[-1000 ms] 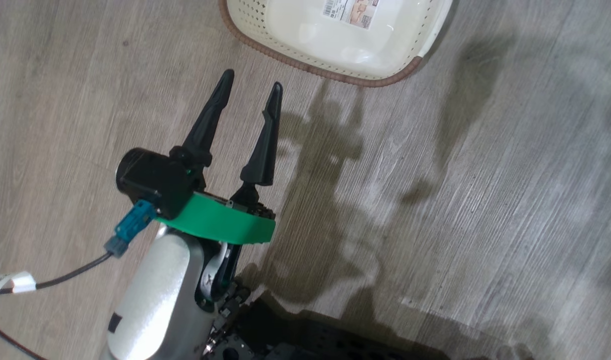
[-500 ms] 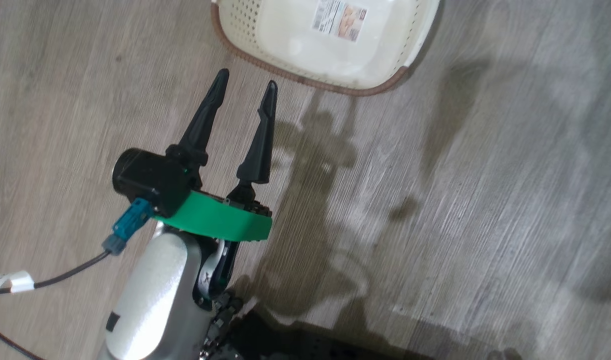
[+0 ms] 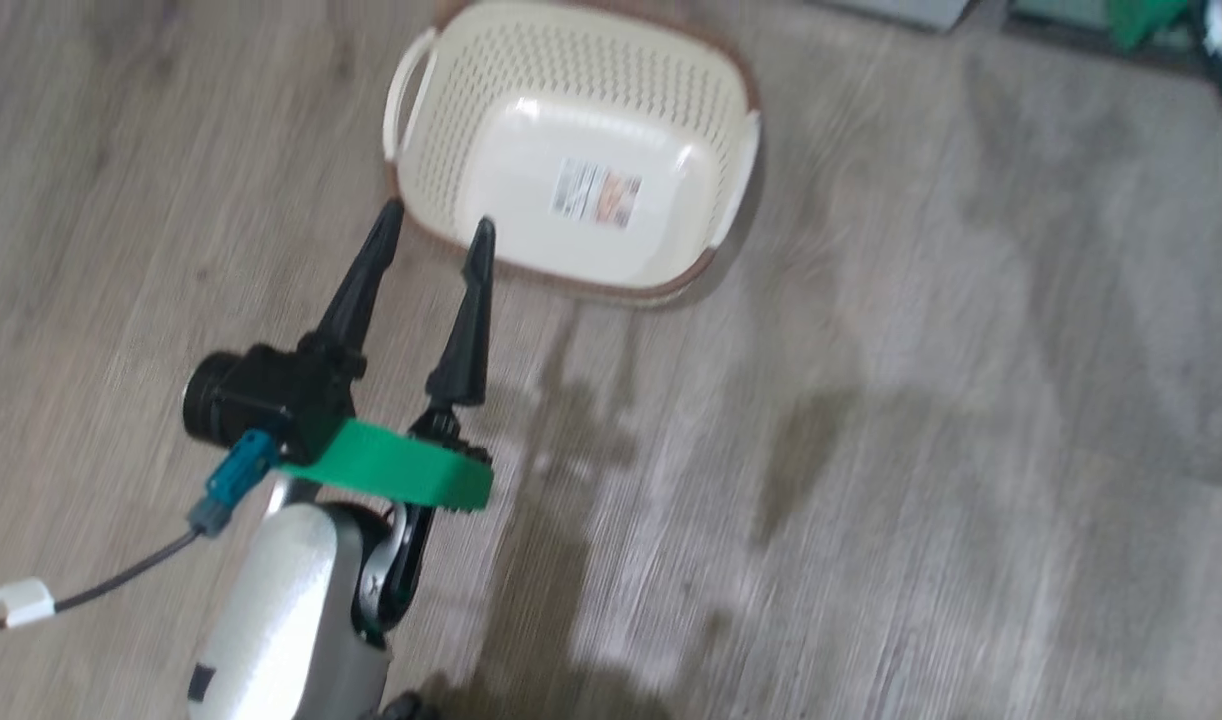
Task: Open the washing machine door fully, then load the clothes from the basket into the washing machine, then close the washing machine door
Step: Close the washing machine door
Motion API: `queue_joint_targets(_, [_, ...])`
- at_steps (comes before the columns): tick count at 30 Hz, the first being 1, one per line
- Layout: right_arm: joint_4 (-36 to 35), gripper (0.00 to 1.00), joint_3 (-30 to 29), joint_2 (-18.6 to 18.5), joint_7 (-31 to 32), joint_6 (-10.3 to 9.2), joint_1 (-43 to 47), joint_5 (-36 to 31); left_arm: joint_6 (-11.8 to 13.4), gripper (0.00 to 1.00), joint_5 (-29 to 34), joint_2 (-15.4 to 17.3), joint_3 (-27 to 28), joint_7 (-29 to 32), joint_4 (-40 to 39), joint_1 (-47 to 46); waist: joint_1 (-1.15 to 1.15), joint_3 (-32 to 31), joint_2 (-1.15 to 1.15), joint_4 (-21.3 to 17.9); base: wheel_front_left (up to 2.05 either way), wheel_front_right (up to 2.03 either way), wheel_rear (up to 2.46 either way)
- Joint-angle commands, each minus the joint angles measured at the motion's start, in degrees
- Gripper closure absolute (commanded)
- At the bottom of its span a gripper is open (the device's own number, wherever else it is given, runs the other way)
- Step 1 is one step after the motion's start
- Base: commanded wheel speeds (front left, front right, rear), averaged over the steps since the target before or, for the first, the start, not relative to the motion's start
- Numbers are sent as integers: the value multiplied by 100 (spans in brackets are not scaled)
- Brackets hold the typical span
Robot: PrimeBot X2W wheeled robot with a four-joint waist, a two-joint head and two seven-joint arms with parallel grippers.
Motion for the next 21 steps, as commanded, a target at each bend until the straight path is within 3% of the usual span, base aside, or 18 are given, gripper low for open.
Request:
queue_joint_targets(1, [-407,100,-133,36,-6,-45,416,106,-57,0,76,84,274,-55,-120,116,0,-622,-1,-369,0,0,0])
queue_joint_targets(9, [-1269,100,-889,271,-6,-45,1890,625,-161,0,71,84,513,-55,22,475,0,-1410,-1,-801,0,0,0])
queue_joint_targets(16, [-2251,100,-1897,695,-6,-45,3485,592,-137,0,35,84,666,-55,97,846,0,-2043,-1,-1251,0,0,0])
queue_joint_targets(21, [-2793,100,-2291,1041,-6,-45,4460,433,-54,0,8,84,805,-55,85,1046,0,-2255,-1,-1479,0,0,0])
